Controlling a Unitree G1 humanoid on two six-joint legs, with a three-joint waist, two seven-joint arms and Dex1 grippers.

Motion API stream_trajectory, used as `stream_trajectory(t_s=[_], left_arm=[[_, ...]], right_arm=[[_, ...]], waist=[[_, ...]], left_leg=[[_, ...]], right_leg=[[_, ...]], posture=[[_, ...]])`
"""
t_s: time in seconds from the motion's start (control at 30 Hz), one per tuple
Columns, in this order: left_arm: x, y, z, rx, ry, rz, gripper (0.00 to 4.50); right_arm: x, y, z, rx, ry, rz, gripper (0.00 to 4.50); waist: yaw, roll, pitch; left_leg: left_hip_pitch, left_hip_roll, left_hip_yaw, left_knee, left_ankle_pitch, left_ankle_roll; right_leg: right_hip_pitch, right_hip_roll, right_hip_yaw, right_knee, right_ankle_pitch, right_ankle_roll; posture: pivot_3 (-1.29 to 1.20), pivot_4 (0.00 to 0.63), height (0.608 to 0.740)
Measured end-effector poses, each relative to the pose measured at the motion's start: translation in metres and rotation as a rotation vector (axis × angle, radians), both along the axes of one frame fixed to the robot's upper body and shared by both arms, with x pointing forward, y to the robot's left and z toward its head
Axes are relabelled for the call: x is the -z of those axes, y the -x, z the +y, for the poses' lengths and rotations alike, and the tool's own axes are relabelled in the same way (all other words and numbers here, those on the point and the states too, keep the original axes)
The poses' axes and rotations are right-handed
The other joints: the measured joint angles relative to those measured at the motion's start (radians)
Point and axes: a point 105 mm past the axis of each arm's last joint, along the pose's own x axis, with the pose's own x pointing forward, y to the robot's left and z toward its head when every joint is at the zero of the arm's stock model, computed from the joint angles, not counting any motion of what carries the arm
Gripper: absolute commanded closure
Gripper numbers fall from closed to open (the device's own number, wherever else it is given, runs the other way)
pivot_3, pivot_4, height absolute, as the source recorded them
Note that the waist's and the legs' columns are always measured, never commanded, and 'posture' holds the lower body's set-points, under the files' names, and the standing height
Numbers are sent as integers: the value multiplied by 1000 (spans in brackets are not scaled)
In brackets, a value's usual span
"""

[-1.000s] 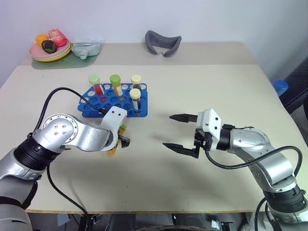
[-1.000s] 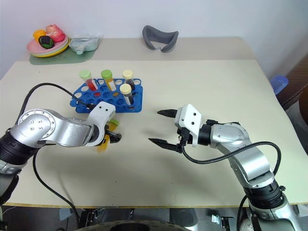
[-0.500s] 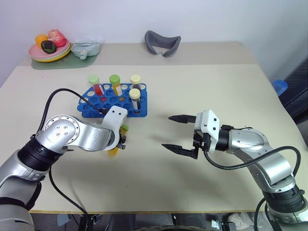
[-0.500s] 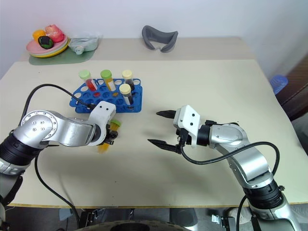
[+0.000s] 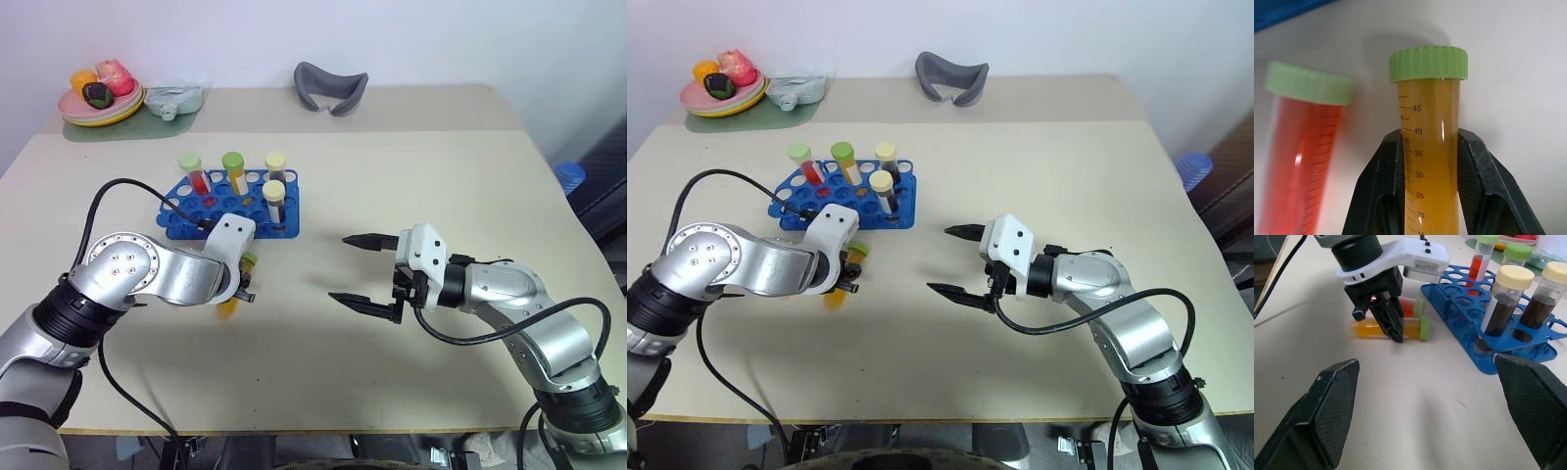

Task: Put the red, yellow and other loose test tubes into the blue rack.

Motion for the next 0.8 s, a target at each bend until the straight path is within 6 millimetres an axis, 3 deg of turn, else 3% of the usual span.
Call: stream_trajectory(t_s=[0.17,0.43,0.57,0.67,0.8], left_arm=[[-1,14,18,172,-84,-160,3697],[-5,24,26,322,134,-438,3697],[-12,30,28,293,344,-548,3697],[-26,34,46,198,510,-697,3697],[-54,27,70,141,517,-909,3697]], right_arm=[[1,0,2,-4,0,0,0],[3,2,5,-16,0,5,0],[2,2,6,-20,-1,0,0],[2,1,5,-19,-1,0,0],[2,2,5,-20,-3,-2,0]], waist=[[3,1,0],[18,1,0],[27,0,1],[25,0,1],[33,0,0]], left_leg=[[-1,0,1,-3,2,-3],[-1,0,2,-2,-1,3],[-2,0,3,-2,-3,5],[-1,1,3,-2,-4,6],[-1,0,2,0,-4,6]], right_leg=[[-1,0,0,-2,0,0],[0,-1,0,-3,0,0],[0,-1,0,-4,0,0],[-1,-1,0,-4,0,0],[1,-1,0,-4,0,0]], posture=[[0,150,740],[0,150,740],[0,150,740],[0,150,740],[0,150,740]])
